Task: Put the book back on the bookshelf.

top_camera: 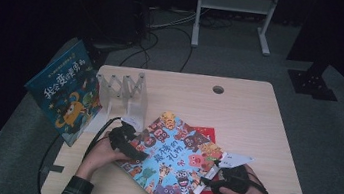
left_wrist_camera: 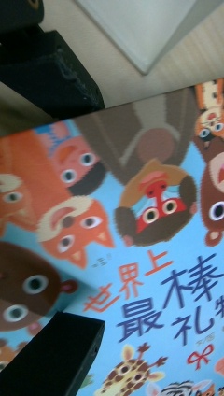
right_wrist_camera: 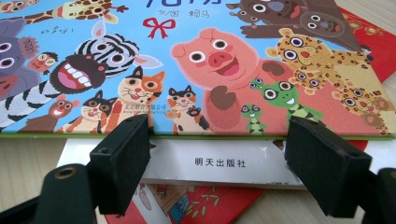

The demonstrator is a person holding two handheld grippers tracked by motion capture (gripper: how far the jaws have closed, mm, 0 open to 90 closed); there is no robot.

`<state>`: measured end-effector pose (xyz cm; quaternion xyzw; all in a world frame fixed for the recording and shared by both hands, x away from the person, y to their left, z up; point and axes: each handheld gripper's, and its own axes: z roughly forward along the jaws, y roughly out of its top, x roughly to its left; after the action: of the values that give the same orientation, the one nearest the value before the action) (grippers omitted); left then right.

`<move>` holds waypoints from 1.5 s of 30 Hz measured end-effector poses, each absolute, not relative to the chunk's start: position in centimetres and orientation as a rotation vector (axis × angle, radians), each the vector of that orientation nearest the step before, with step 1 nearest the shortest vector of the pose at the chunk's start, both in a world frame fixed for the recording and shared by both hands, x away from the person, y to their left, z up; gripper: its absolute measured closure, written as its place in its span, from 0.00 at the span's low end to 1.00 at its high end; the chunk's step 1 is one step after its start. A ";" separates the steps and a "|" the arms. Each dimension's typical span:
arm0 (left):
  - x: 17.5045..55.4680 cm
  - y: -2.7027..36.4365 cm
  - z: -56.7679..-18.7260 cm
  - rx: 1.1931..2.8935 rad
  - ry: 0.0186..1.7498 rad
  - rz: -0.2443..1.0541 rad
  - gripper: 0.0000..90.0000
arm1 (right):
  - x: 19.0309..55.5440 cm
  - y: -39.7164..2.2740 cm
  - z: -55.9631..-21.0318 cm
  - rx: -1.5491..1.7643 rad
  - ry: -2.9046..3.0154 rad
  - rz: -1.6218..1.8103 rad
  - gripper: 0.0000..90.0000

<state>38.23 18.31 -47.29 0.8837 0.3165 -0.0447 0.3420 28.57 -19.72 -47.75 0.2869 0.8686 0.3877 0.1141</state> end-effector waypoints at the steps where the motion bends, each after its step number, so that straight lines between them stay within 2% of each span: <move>1: 38.4 18.2 -47.3 2.293 0.826 -0.121 0.00 | 28.6 -19.7 -47.7 0.843 2.547 1.136 0.23; 23: 38.7 17.5 -46.3 2.305 0.898 -0.112 0.00 | 28.5 -19.3 -47.8 0.866 2.543 1.133 0.23; 34: 38.1 17.9 -42.7 2.256 0.853 -0.097 0.00 | 28.7 -19.3 -47.6 0.861 2.561 1.114 0.23; 45: 38.3 17.7 -38.6 2.295 0.798 -0.057 0.04 | 28.9 -18.3 -47.4 0.840 2.565 1.090 0.23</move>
<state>38.34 17.73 -38.63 0.8852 0.3077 -0.0221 0.3482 28.89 -18.30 -47.45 0.2868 0.8753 0.3721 0.1150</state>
